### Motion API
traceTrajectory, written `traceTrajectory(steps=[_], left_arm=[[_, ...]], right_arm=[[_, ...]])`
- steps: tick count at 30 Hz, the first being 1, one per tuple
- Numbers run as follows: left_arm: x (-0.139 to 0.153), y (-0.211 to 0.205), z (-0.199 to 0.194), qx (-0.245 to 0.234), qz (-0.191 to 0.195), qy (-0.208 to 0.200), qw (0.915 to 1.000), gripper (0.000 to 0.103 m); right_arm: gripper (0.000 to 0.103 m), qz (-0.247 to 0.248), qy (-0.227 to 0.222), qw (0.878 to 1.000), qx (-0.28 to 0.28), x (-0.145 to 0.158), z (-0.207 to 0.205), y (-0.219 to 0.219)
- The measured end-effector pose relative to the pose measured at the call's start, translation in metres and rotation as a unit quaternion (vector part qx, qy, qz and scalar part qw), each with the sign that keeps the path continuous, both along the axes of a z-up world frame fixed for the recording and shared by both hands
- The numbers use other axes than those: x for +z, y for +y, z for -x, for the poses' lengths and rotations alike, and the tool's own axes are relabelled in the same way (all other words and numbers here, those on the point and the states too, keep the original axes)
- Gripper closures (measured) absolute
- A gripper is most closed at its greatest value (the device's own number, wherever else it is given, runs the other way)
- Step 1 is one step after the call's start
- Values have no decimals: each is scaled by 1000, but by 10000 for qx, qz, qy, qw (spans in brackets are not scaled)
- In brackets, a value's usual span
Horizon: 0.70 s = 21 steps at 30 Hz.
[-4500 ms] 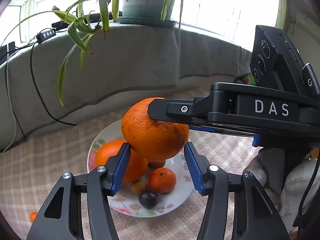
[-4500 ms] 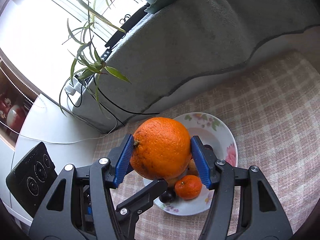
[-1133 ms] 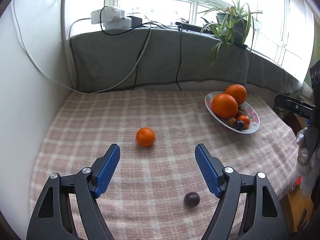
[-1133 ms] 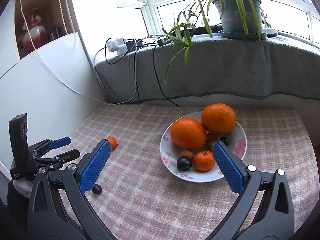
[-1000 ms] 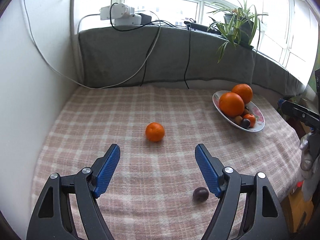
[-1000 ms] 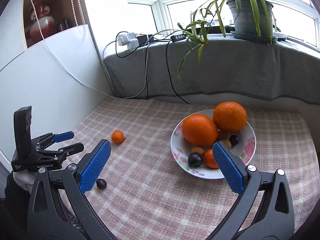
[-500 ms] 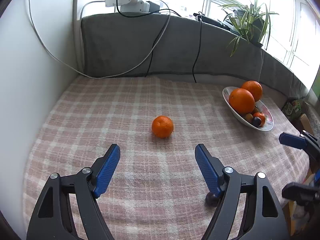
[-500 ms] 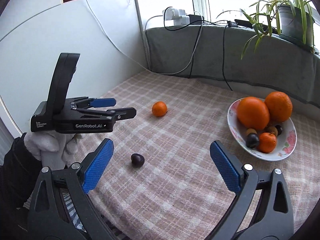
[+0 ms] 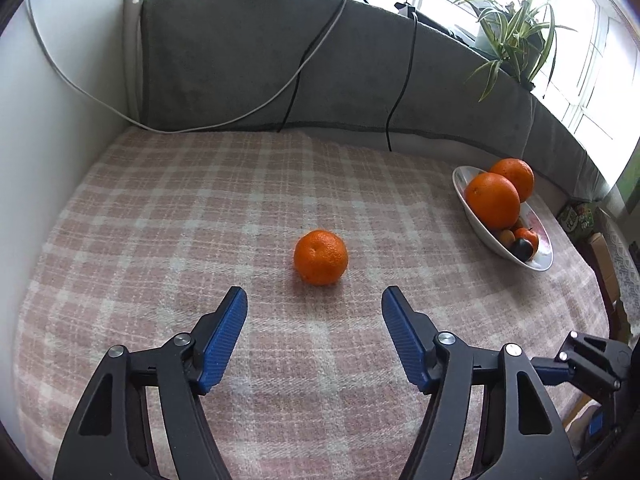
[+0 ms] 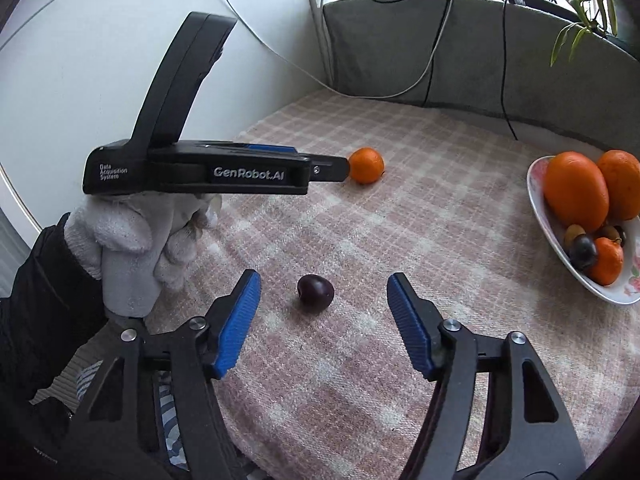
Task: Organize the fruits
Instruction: 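Close the left gripper on the small tangerine while the right grasps the dark plum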
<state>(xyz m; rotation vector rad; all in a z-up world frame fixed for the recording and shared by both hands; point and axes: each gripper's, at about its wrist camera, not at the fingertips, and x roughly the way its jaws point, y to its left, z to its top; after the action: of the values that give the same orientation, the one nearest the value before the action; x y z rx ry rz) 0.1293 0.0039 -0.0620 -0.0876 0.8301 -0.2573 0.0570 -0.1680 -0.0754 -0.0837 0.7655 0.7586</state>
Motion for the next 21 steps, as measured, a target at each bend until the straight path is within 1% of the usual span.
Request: traceTrajectory(steps=[2,3,6,8,10,12,18,21], left_arm=[[-2,-1,-6,-39,-28,54,10000,39],[-3,-3,-10,-53,-29,81,9999,39],[-9,-6,-19,-63,-32,165,9998,40],[-12,-7,-24,-64,-50,221,9997,42],[-16,-8,-30,-63,-66,275,9996,42],[-18,-9,-33,-66,-45,330,9994,45],[-22,-7,-37,-48,-12,378,9993,45],[-23,-7,-38,-57,-32,374,9993,52]], right_arm=[[43,49,60,10000,62,-4,-1,4],[46,68,88,9999,92,-6,-1,6],[49,173,117,9997,114,-10,-2,10],[53,211,171,9995,162,-13,-4,13],[54,265,185,9993,180,-15,-4,16],[58,296,218,9991,196,-17,-6,18],[60,343,271,9988,233,-19,-7,21],[61,354,290,9987,242,-20,-9,24]])
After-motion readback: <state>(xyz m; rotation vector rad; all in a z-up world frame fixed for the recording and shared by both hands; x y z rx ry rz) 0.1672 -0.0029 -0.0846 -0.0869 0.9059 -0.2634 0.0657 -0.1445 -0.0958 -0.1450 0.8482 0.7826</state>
